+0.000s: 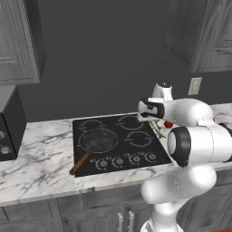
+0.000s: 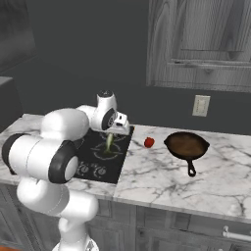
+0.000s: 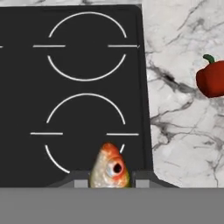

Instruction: Place both pans onto different burners. Then place the bell pepper and the fish on different pans.

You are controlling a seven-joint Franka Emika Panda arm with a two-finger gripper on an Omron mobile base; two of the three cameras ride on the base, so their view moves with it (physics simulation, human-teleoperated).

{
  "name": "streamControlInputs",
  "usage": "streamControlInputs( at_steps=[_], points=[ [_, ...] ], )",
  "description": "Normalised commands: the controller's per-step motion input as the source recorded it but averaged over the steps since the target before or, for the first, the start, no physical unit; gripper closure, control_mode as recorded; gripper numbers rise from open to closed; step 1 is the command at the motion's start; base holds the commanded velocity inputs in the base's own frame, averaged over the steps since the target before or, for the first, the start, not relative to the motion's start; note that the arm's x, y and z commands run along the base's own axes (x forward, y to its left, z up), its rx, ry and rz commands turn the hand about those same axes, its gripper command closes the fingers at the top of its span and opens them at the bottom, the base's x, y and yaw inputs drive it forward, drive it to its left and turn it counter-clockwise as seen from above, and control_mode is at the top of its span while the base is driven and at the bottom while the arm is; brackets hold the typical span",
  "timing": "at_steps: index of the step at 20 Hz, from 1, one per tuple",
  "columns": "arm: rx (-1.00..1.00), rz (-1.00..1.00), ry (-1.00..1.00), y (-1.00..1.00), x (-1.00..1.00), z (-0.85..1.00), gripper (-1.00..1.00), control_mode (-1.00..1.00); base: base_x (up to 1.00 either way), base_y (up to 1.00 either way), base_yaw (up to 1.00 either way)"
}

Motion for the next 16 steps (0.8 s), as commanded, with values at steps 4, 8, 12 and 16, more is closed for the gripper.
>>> streamControlInputs(
  at_steps=[4,8,12,16],
  points=[
    [0.04,0.05,0.02,0.84,0.23,0.04,1.0,-1.0,0.0,0.0,0.0],
    [0.03,0.07,0.01,0.72,0.03,0.0,1.0,-1.0,0.0,0.0,0.0],
    [0.0,0.07,0.01,0.73,0.0,0.0,1.0,-1.0,0.0,0.0,0.0],
    [0.0,0.08,0.01,0.75,0.0,0.0,1.0,-1.0,0.0,0.0,0.0]
  ],
)
